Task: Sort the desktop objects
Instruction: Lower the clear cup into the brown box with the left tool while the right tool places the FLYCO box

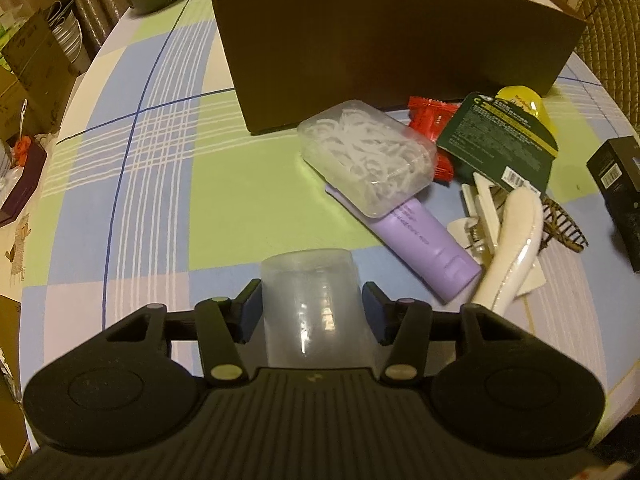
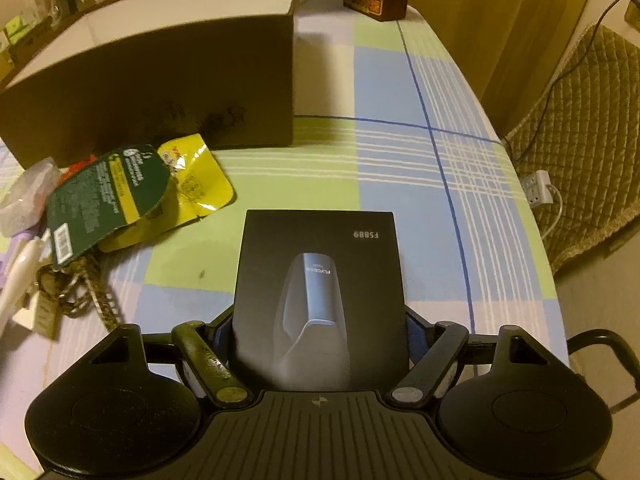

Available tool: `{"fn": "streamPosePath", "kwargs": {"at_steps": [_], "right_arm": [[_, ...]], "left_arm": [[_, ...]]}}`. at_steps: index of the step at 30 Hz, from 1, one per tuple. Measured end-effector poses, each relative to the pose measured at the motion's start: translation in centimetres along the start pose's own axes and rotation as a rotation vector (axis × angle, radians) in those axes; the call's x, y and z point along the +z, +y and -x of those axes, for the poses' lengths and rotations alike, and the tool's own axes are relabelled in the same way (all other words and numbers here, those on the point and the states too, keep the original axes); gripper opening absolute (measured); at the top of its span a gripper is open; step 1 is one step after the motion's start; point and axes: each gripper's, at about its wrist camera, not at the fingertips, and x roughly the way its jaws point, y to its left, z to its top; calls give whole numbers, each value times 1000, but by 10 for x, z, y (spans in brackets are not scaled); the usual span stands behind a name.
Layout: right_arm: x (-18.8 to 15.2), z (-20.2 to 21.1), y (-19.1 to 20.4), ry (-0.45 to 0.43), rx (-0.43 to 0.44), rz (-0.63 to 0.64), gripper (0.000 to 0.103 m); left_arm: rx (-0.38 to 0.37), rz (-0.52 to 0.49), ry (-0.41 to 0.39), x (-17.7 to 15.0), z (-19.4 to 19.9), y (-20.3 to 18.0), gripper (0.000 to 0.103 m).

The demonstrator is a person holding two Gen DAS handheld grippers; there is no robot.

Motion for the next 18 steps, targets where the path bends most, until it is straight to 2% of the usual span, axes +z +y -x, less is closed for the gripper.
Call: {"fn": "streamPosePath", "kwargs": {"at_steps": [8, 18], "right_arm": [[13, 32, -4, -51, 84, -11, 76], [64, 66, 11, -151, 196, 46, 76]], "left_arm": [[-8, 8, -48, 6, 18, 1, 48], [-26, 4, -180, 43, 62, 2, 48]]}}
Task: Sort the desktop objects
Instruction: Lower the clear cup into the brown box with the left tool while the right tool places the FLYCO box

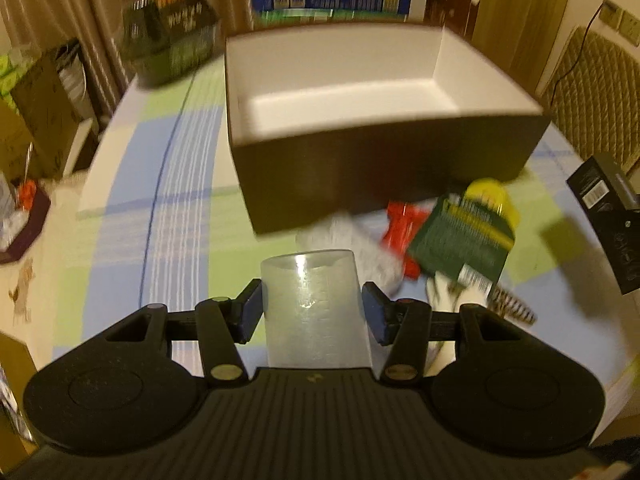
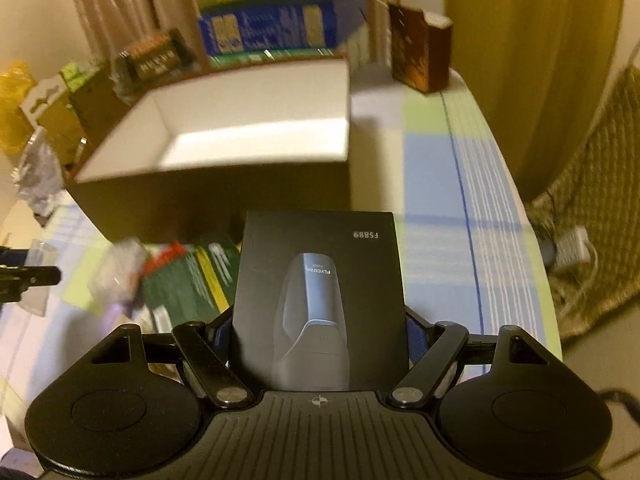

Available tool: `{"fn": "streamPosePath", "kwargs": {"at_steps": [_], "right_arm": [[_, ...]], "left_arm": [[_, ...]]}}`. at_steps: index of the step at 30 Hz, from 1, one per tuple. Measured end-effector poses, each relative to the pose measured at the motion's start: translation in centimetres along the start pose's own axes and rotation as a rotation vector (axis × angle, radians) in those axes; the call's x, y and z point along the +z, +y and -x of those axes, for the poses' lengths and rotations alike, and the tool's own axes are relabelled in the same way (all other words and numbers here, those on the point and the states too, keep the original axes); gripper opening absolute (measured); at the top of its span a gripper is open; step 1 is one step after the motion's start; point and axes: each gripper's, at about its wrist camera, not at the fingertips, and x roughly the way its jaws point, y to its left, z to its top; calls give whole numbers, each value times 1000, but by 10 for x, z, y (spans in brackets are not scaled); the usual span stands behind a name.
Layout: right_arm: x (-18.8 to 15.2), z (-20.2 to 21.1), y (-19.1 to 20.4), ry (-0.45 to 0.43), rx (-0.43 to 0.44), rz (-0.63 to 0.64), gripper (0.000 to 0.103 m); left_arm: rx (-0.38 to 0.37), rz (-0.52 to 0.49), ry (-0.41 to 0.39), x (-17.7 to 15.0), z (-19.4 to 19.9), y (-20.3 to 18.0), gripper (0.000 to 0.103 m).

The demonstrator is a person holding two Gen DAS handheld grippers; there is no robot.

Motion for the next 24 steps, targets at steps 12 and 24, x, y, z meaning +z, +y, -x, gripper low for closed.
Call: {"fn": "streamPosePath", "kwargs": {"at_steps": [12, 24], "right_arm": [[102, -23, 34, -146, 47, 126, 76], [156, -103, 36, -60, -19, 154, 76]], "left_arm": [[6, -53, -178, 91, 9, 3, 48], [28, -60, -115, 162, -61, 5, 48]]}}
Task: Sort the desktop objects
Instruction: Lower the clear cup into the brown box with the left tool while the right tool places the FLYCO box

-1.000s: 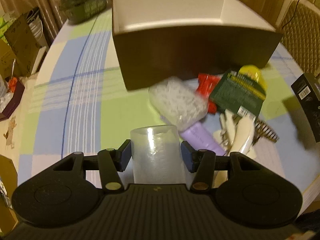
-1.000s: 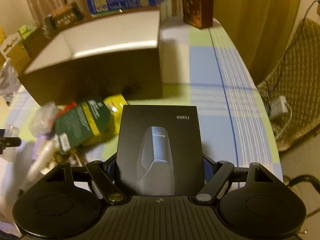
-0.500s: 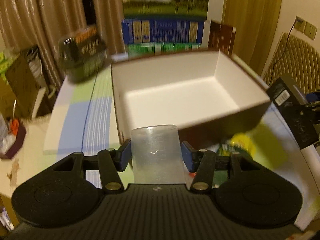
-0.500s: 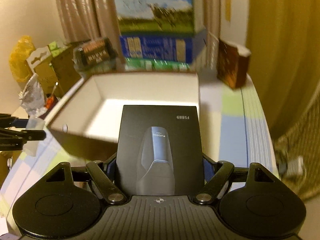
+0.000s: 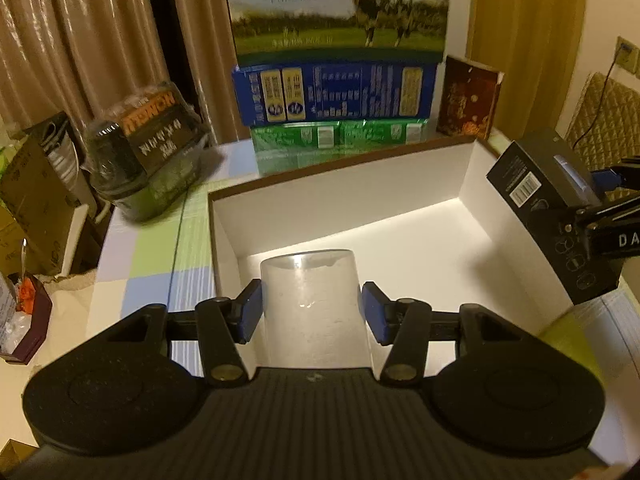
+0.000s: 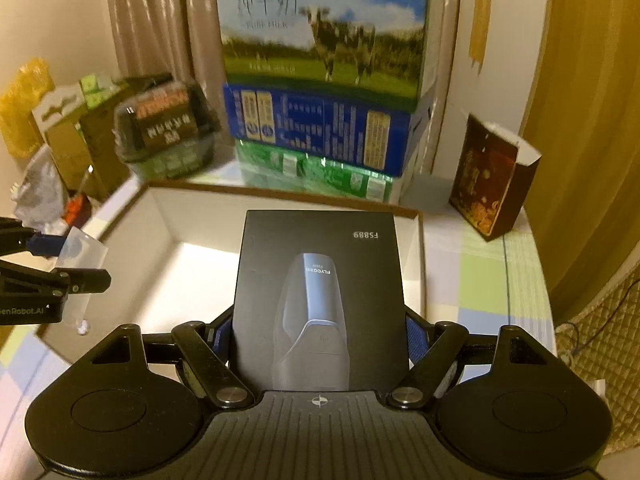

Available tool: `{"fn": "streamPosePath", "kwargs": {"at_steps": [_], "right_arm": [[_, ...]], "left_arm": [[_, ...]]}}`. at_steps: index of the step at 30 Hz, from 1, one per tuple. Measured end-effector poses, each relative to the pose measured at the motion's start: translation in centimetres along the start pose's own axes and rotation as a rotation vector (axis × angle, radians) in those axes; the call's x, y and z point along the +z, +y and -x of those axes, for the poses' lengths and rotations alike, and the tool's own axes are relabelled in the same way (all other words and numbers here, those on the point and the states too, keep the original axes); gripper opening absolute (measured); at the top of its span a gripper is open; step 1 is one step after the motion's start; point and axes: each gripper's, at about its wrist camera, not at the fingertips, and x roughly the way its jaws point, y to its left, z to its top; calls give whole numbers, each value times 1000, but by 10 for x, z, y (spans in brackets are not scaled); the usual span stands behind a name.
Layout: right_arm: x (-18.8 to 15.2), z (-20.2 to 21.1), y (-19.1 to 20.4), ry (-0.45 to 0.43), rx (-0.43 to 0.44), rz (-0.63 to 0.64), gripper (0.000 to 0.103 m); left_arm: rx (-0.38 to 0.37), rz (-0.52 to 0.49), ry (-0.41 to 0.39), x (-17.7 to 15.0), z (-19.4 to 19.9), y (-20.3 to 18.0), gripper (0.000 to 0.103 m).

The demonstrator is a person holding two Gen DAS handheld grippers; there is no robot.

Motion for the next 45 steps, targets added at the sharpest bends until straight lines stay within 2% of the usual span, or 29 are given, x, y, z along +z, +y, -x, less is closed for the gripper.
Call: {"fn": "streamPosePath", "kwargs": {"at_steps": [10, 19, 23, 31, 36, 45], "right_arm": [[-11, -54, 9, 120, -11, 63, 76], [-17, -77, 12, 203, -23, 116, 76], [-20, -81, 13, 213, -39, 147, 76], [-17, -82, 13, 204, -45, 167, 77], [-16, -76, 11, 181, -45, 165, 90], [-19, -60, 6, 156, -21, 134, 93]], "left_arm": [[3, -8, 144, 0, -69, -2, 48], [5, -50, 247, -21, -105, -13, 48], [-1, -63, 274, -24, -113, -12, 48], [-11, -70, 296, -24, -118, -10, 50], [-15, -72, 287, -23, -114, -11, 54], [-21, -69, 251, -16, -101, -15, 62]]}}
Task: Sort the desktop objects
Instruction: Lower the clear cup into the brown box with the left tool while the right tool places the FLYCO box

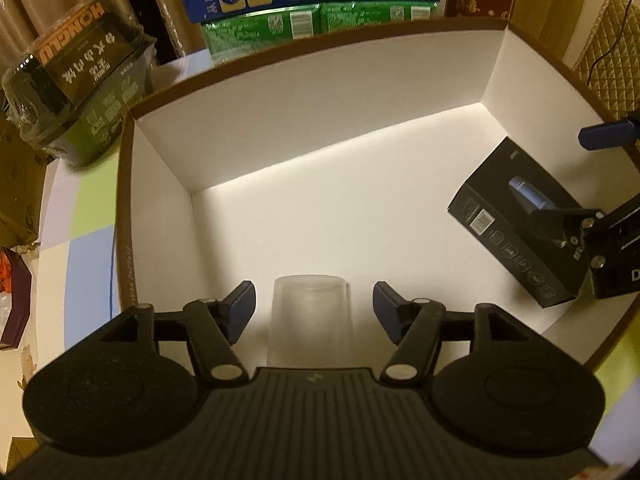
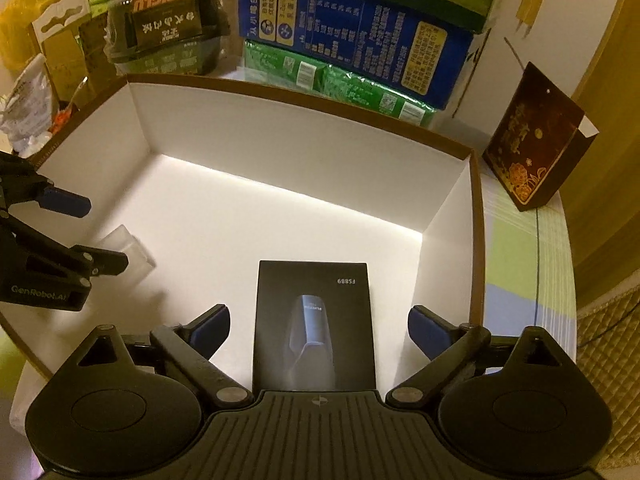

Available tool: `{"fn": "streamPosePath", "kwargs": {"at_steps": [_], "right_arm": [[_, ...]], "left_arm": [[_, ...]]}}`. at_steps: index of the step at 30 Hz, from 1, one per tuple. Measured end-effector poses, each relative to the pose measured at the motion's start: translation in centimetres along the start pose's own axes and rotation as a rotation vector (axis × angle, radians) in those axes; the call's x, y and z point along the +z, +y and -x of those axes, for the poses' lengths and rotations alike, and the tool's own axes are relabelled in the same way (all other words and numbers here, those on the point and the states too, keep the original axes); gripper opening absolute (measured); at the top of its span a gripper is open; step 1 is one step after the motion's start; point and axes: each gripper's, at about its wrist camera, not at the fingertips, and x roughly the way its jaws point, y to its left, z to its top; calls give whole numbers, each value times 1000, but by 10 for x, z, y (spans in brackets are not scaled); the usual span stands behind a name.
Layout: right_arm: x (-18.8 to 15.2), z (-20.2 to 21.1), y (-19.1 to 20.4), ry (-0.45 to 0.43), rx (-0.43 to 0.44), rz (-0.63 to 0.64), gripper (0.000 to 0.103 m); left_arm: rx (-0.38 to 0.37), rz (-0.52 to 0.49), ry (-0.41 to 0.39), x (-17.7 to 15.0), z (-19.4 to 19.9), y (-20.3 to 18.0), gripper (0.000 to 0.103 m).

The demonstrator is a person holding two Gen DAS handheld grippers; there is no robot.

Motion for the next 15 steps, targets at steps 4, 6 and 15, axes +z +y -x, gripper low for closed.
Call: {"fn": "streamPosePath", "kwargs": {"at_steps": [4, 6, 15], "right_arm": [[-4, 10, -1, -24, 11, -16, 94], [-5, 16, -2, -34, 15, -19, 94], [-12, 41, -6, -78, 24, -42, 94]], "left_arm": [[2, 5, -27, 1, 12, 0, 62], [6, 10, -41, 1, 19, 1, 62], [18, 21, -102, -1, 51, 3, 64]]}}
